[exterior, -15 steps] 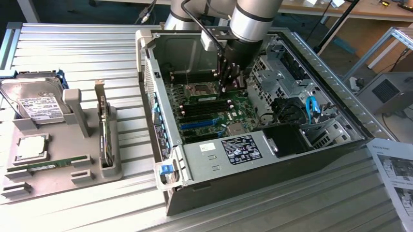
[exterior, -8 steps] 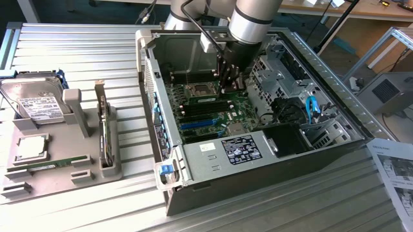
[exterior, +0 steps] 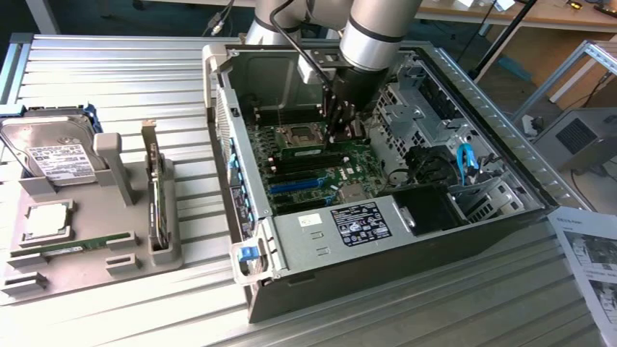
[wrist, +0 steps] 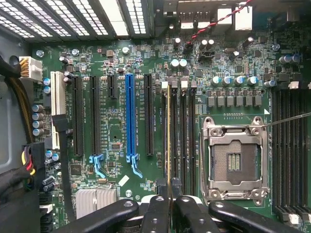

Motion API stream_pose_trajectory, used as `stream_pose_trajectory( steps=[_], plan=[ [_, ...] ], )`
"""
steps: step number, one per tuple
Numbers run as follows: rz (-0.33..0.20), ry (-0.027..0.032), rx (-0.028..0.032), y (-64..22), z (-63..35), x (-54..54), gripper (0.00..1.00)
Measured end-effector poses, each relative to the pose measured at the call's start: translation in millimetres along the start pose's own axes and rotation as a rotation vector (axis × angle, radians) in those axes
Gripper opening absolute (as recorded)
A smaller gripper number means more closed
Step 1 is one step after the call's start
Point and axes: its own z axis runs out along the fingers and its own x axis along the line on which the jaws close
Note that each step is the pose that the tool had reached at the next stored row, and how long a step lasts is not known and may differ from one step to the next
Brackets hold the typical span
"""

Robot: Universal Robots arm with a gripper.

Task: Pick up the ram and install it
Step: 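Insert the ram into the slot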

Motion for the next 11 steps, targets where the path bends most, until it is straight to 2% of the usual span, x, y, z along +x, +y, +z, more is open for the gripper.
stream_pose_trajectory(
  steps=[11],
  plan=[
    [-0.001, 0.0000, 0.0000, 2.5, 3.2, -0.5, 0.12]
  ],
)
